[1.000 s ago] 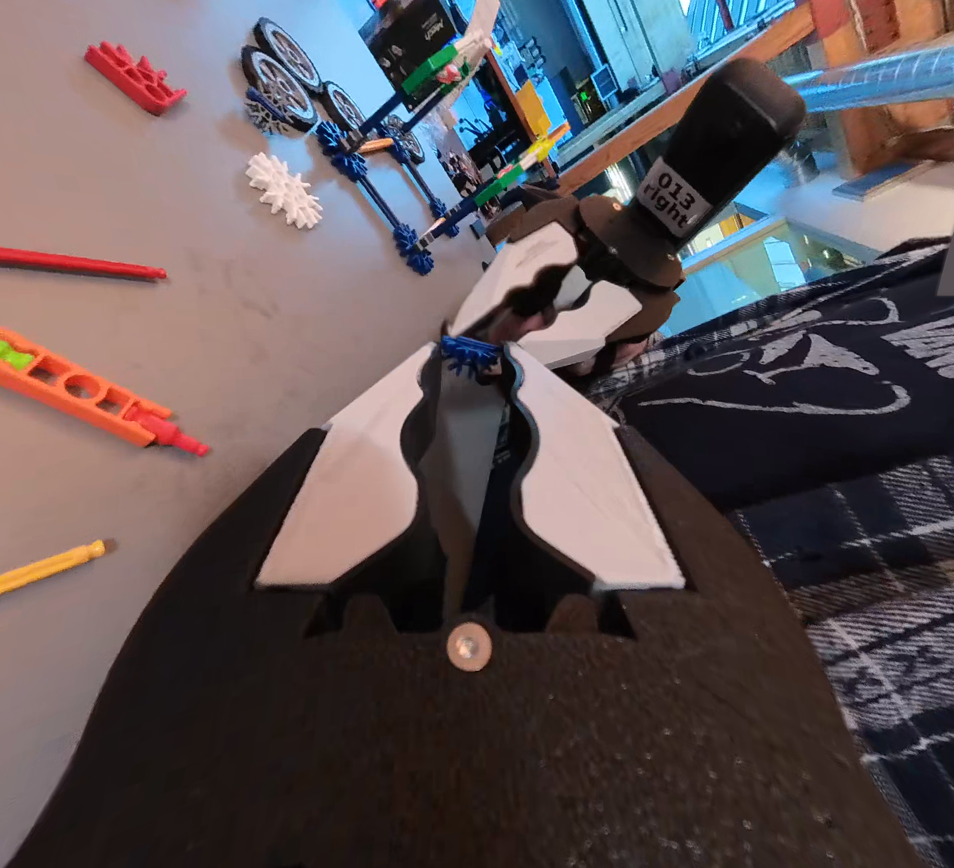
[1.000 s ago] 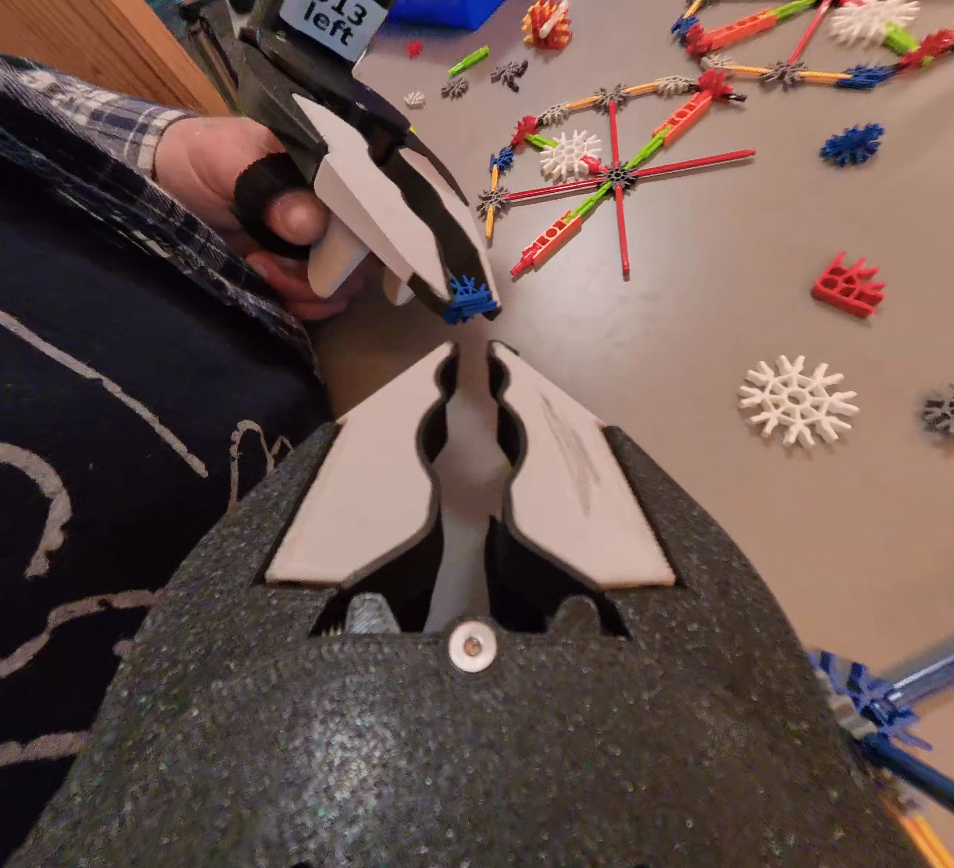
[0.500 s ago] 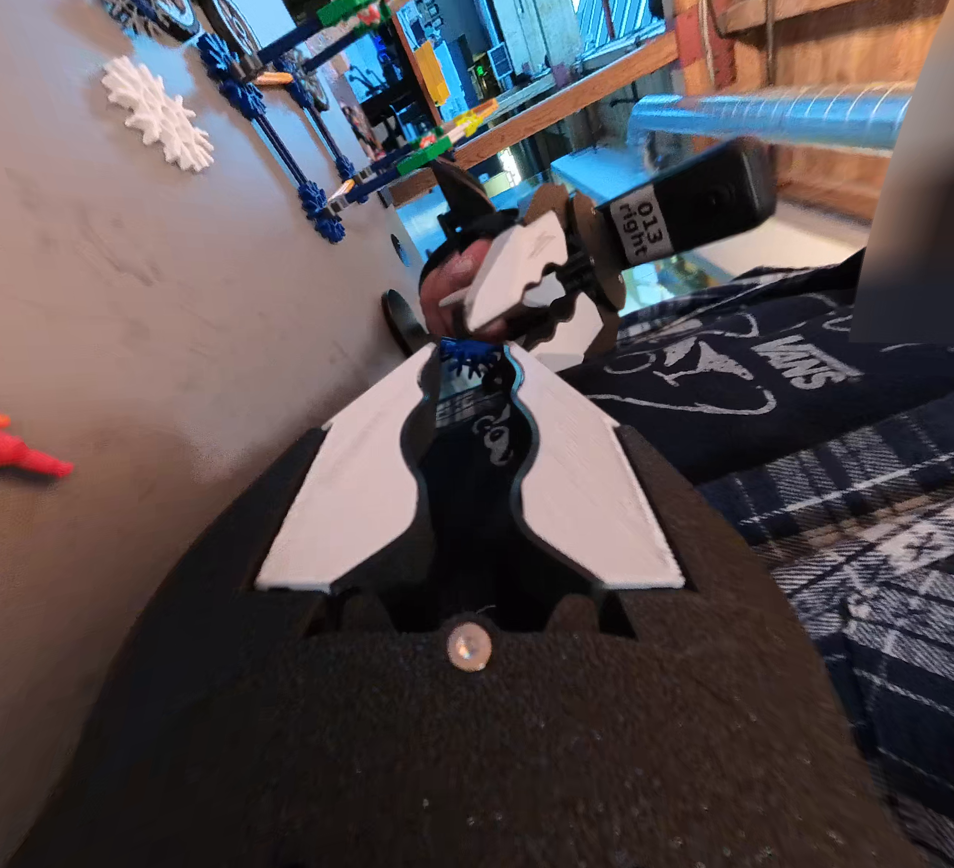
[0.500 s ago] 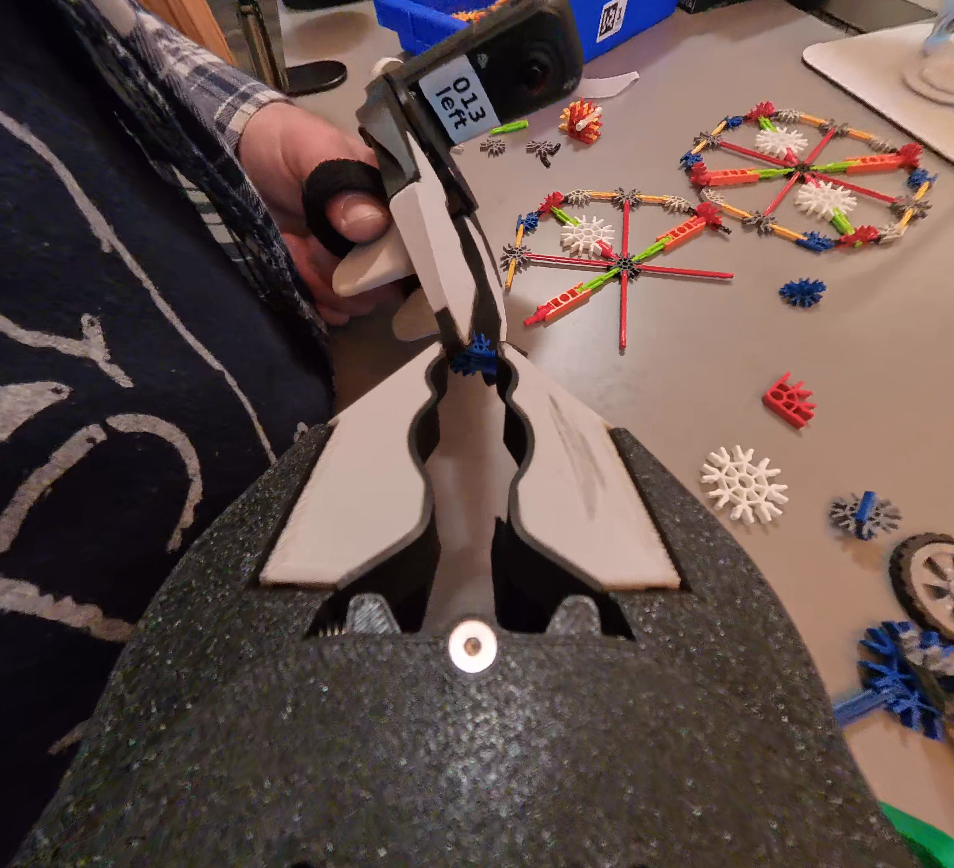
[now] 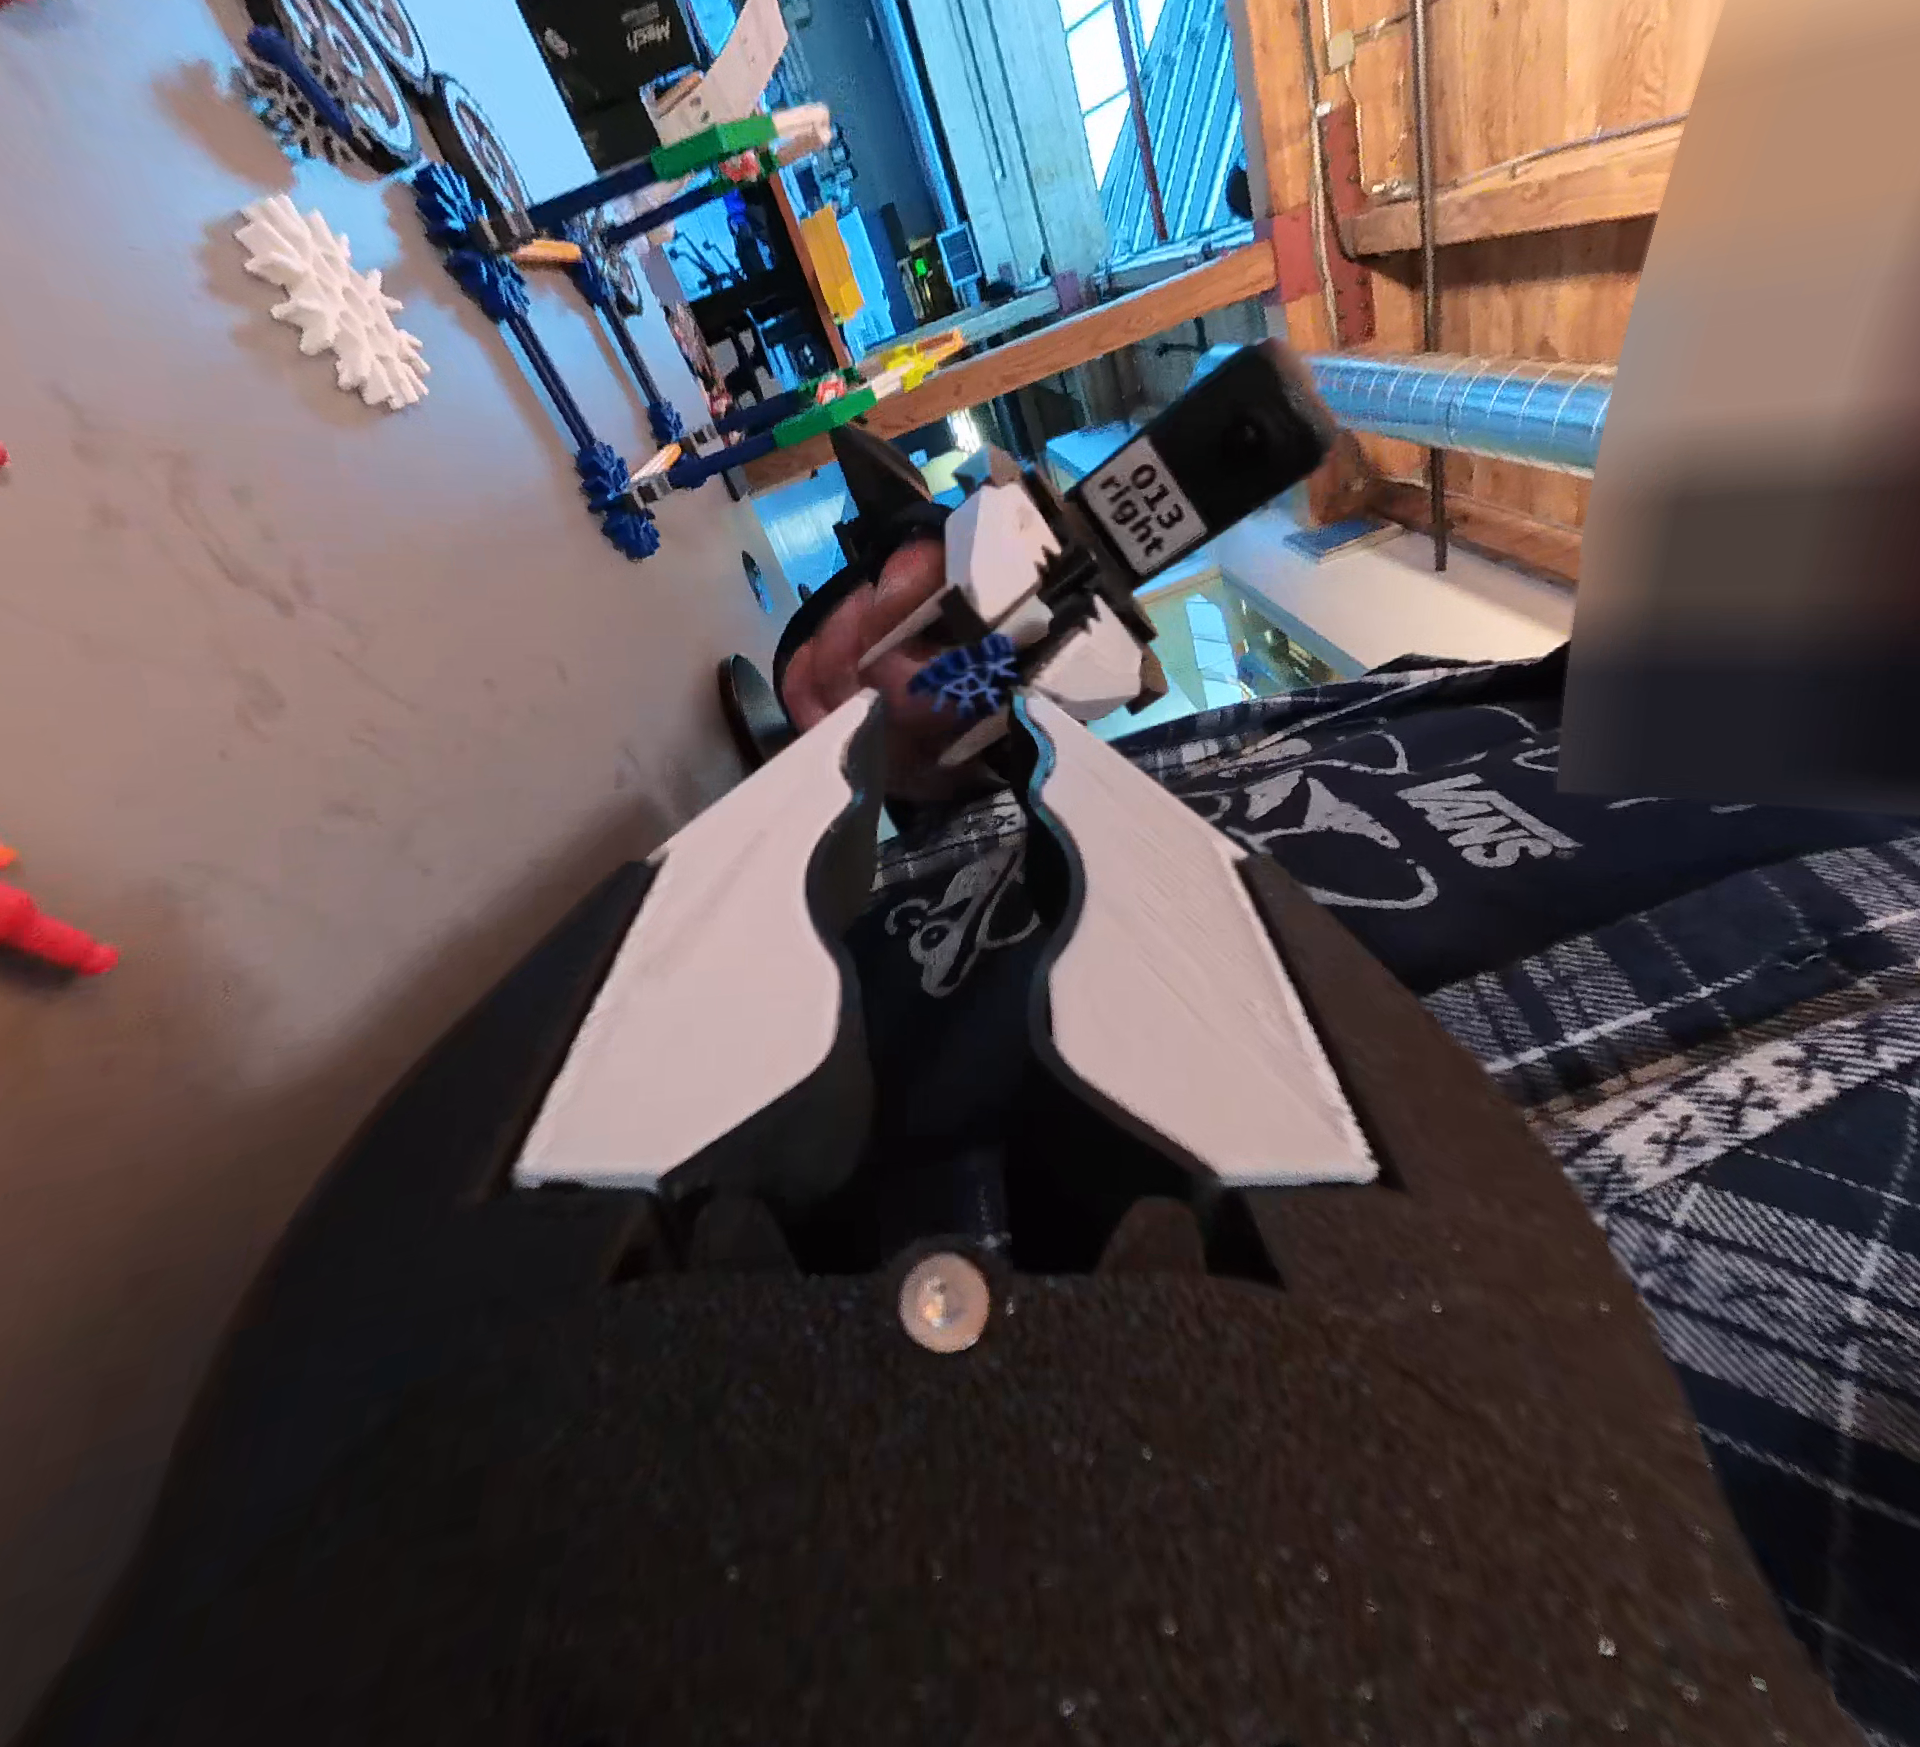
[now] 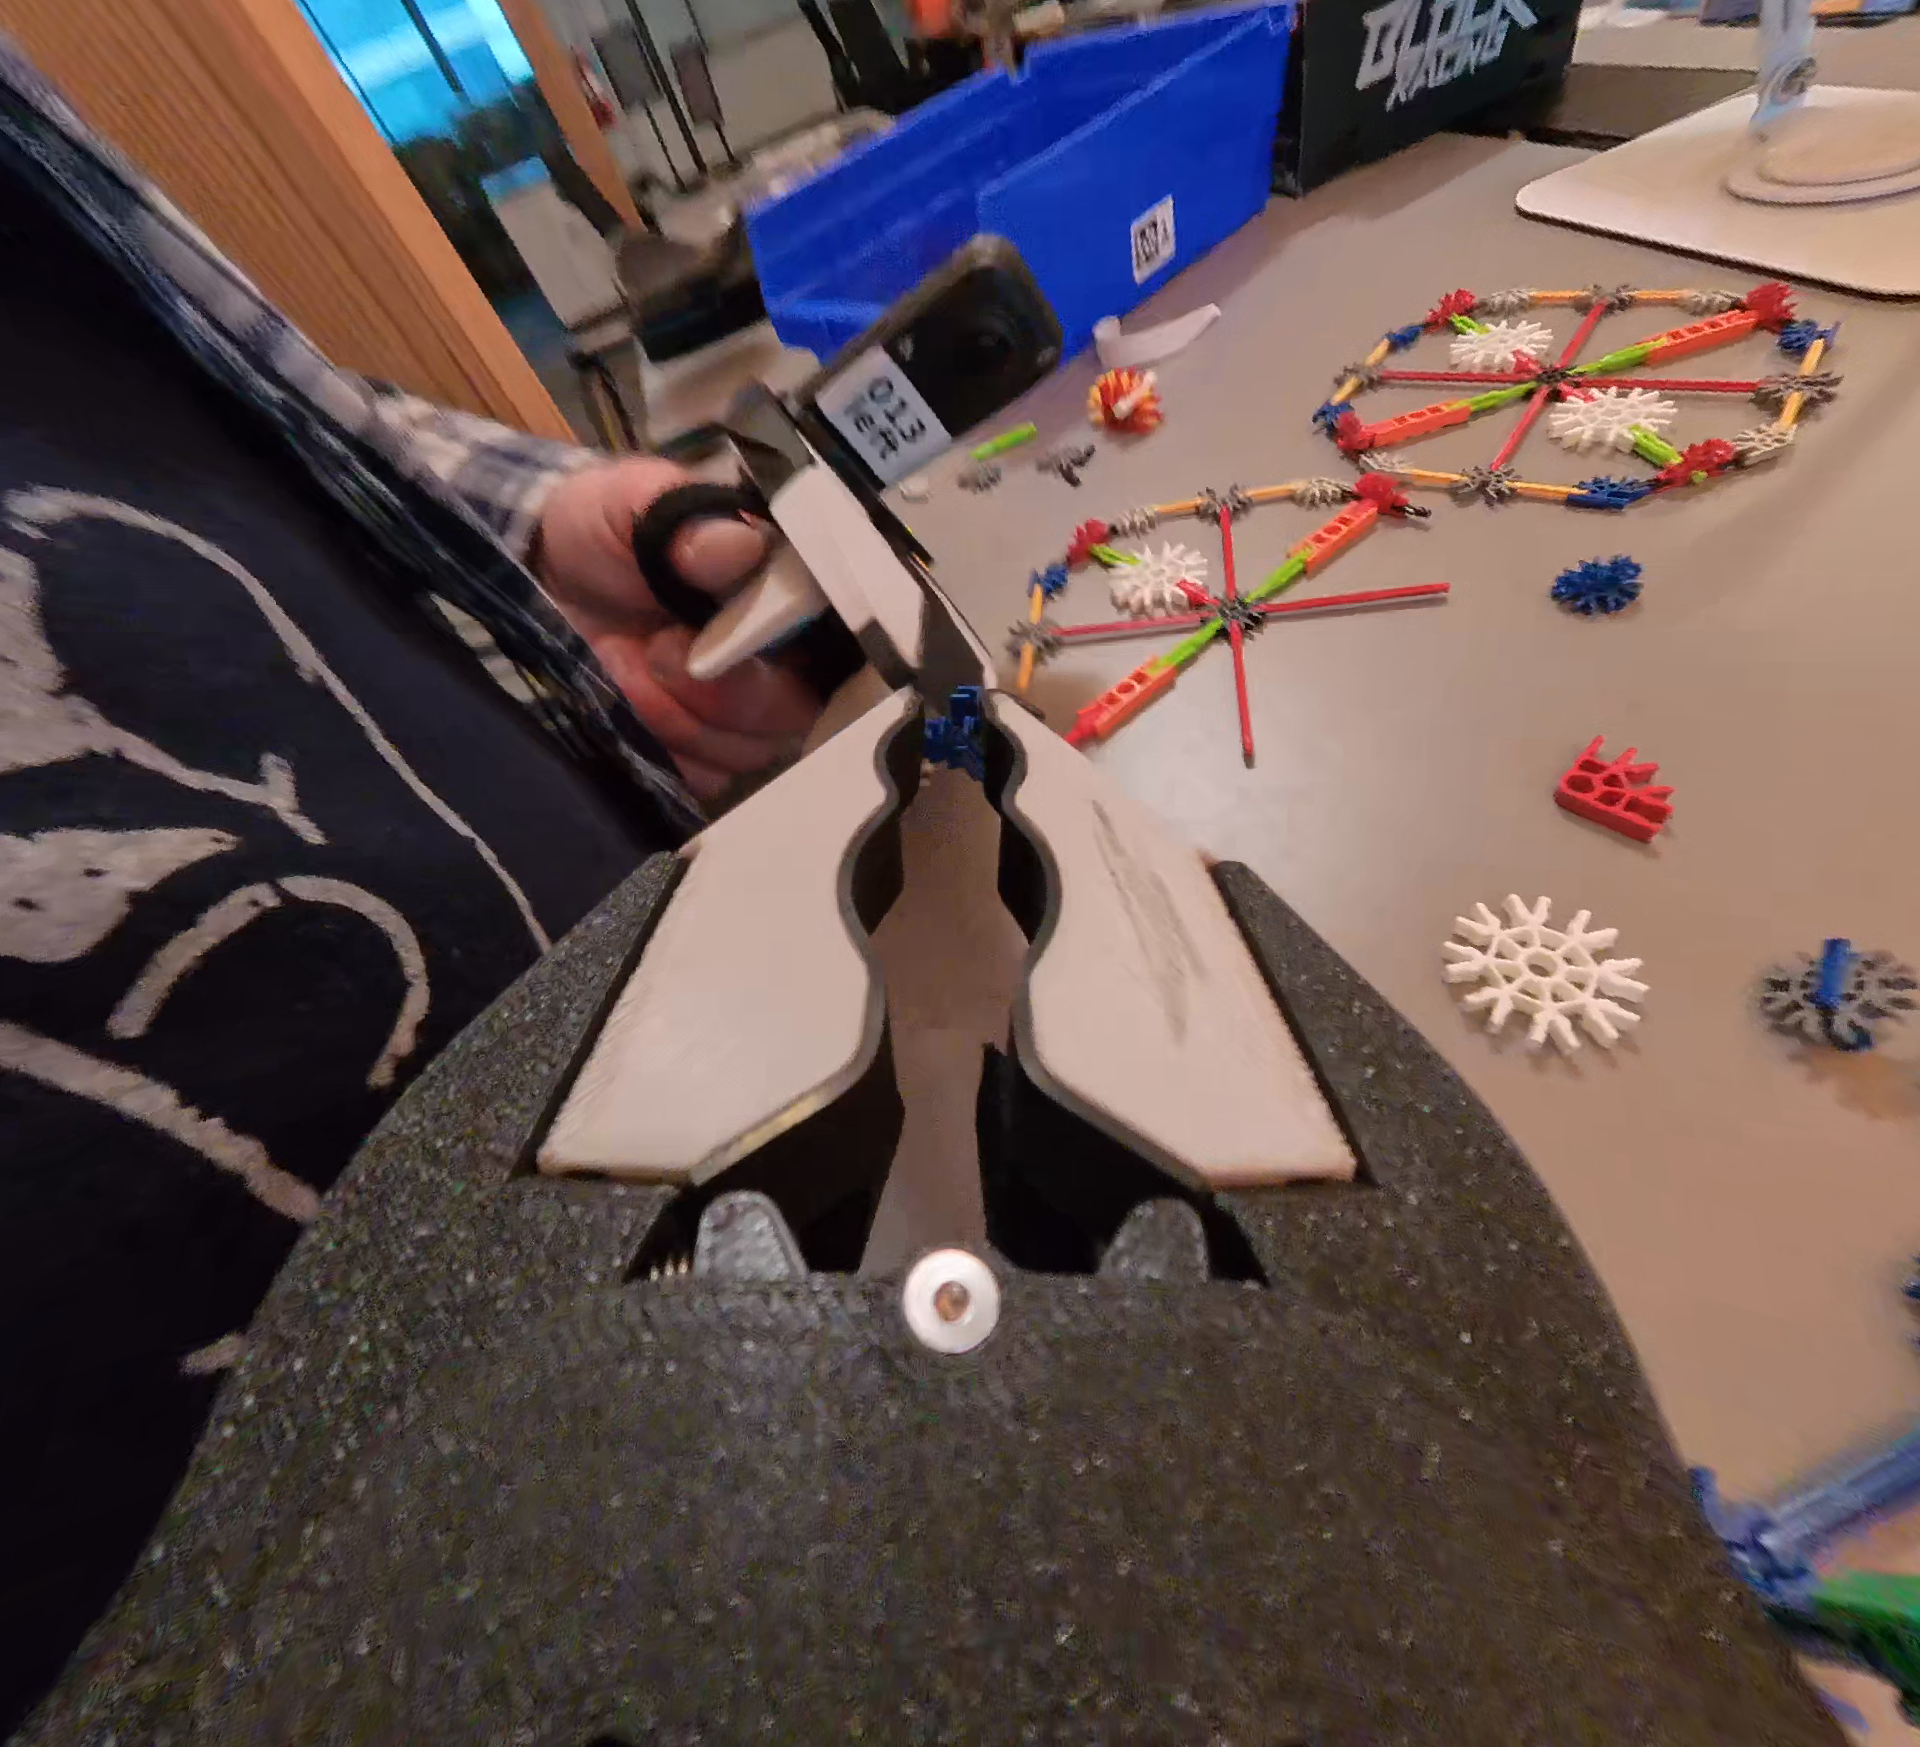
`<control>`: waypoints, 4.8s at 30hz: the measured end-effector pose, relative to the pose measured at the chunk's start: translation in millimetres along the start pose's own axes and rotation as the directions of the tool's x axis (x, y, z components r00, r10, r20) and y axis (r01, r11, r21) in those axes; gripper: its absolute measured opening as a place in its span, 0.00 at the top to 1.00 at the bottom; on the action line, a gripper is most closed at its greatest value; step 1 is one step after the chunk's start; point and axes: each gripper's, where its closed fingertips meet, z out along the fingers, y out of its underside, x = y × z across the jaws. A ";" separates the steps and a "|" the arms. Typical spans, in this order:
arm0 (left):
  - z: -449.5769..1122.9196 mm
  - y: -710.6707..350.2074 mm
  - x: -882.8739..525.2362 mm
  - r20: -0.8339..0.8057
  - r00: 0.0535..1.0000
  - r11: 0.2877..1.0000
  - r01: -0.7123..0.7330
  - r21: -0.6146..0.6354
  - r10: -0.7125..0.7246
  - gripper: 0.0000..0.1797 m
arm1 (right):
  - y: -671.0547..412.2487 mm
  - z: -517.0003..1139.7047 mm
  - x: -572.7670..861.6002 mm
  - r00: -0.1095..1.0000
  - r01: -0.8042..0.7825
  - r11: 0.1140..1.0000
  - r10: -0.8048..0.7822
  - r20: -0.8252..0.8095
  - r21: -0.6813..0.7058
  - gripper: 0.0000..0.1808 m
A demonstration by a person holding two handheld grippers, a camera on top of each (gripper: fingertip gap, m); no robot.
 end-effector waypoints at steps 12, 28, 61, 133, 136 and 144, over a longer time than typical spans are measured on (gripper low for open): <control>9.3 -11.0 20.3 -0.071 0.993 0.995 -0.087 0.043 0.090 0.95 | -20.9 -9.0 -8.4 0.989 -0.109 0.985 0.094 0.116 0.134 0.96; 15.9 -4.9 30.0 -0.006 0.934 0.934 -0.356 0.001 0.356 0.99 | -35.0 -16.0 -6.8 0.947 -0.278 0.937 0.230 0.224 0.214 0.96; 26.7 -21.7 52.3 0.038 0.848 0.848 -0.529 0.033 0.528 1.00 | -39.0 -31.2 -8.1 0.910 -0.362 0.892 0.276 0.308 0.272 0.99; 17.8 31.0 -61.9 0.053 0.342 0.266 -0.616 -0.741 0.938 0.94 | 53.9 -8.0 20.3 0.981 0.181 0.943 -0.193 -0.018 -0.281 0.99; 14.0 38.1 -76.7 0.027 0.304 0.206 -0.576 -0.791 0.952 1.00 | 67.2 -4.5 22.9 0.970 0.217 0.916 -0.241 -0.028 -0.337 0.99; 13.5 35.9 -83.5 0.073 0.275 0.220 -0.558 -0.800 0.959 1.00 | 80.9 -5.2 30.5 0.943 0.267 0.862 -0.326 -0.067 -0.431 1.00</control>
